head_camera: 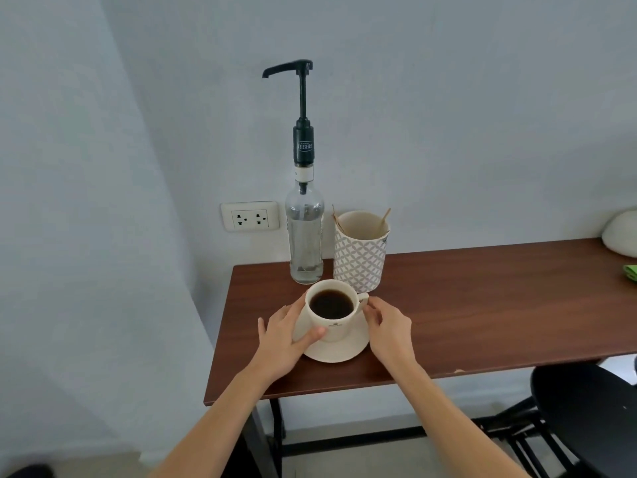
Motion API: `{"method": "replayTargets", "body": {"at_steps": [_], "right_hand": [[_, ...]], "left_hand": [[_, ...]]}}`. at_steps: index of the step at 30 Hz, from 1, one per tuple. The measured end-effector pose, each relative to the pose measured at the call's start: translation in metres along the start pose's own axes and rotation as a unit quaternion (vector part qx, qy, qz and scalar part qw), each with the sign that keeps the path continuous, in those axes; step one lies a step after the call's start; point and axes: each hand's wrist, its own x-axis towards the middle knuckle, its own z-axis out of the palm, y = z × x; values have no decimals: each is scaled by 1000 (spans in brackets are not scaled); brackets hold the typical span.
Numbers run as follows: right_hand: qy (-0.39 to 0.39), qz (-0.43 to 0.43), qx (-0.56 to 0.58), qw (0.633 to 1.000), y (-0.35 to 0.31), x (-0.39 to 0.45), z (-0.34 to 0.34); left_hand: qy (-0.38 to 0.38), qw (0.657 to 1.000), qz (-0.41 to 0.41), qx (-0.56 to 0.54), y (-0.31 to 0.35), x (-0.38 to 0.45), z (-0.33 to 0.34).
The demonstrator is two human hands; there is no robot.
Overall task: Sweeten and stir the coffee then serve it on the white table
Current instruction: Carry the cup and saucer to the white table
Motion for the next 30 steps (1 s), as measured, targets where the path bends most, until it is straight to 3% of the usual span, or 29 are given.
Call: {"method": "replayTargets", "body": {"at_steps": [3,8,11,17,23,25,27,30], "right_hand": [[-29,12,-41,999,-3,-1,-2],[-82,74,-152,982,-7,0,1],[-99,122,-150,976,-9,-2,2],[-133,214,-23,968,-16,-26,-2],[-146,196,31,969,-15,-54,-8],[-162,203,90,961,-11,-66,-9],[-136,229,164,950,-9,-97,-4],[-114,241,276,923,3,-105,-2]], "left_hand": [[-15,999,-5,45,-5,1,-6],[27,982,-84,167,-1,0,-13],[10,983,-80,166,-1,2,-14],[-30,987,-78,140,-5,-1,-21],[-45,990,-64,119,-2,-10,-23],[-41,991,-62,115,2,-17,-24],[-85,988,-39,123,-5,-30,-22],[-94,989,-51,102,-2,-35,-21]]}}
